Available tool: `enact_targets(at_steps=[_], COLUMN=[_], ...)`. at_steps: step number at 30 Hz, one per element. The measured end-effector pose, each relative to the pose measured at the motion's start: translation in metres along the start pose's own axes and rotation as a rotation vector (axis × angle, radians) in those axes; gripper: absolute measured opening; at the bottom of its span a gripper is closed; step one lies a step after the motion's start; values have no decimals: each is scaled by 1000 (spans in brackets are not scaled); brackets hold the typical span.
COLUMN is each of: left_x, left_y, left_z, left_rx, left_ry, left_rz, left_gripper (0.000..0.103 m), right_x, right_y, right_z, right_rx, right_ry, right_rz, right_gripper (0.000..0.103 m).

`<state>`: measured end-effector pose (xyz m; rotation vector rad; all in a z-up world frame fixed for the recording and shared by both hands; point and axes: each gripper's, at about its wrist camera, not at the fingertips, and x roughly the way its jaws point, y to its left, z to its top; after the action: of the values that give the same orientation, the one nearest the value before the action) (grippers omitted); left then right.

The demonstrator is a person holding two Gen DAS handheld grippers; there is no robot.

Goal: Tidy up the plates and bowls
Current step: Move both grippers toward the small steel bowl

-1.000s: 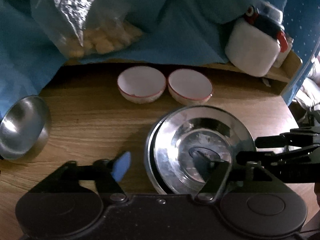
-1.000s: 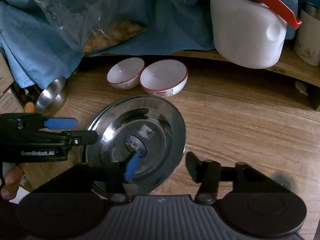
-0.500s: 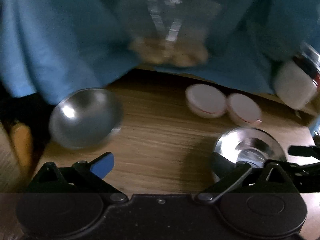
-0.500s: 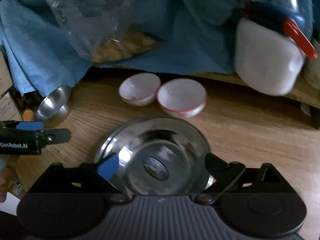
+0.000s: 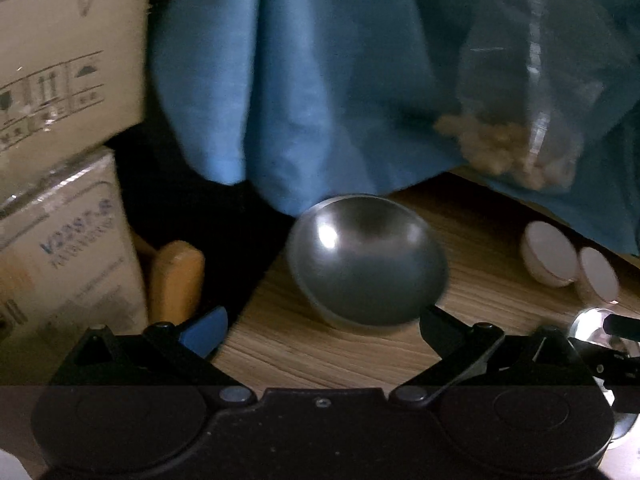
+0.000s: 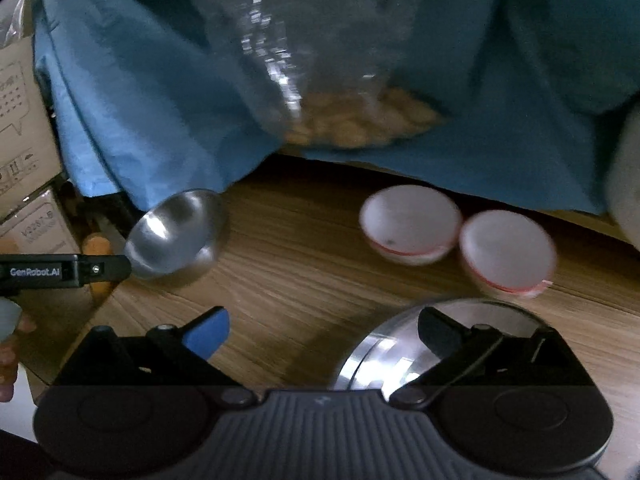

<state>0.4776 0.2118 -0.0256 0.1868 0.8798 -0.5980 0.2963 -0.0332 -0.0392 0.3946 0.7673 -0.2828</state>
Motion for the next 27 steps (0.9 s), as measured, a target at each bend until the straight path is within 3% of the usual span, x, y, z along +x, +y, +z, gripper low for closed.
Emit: enact_targets(at_steps=[8, 15, 18, 27], left_x=[19, 36, 41, 50], left_y=[33, 44, 43, 37], left_z=[17, 30, 30, 28], left_rx=[-7, -51, -54, -52], left_ry=[29, 44, 56, 113], left_rz=[8, -45, -79, -166], left_gripper=[102, 101, 94, 51], right_x=[41, 74, 85, 103], right_y=[43, 60, 65, 72], right_z=[26, 47, 52, 52], right_rx=[-23, -46, -58, -52], right_ry=[-10, 11, 39, 96], right_rz=[33, 28, 24, 71], right_gripper=[102, 101, 93, 67])
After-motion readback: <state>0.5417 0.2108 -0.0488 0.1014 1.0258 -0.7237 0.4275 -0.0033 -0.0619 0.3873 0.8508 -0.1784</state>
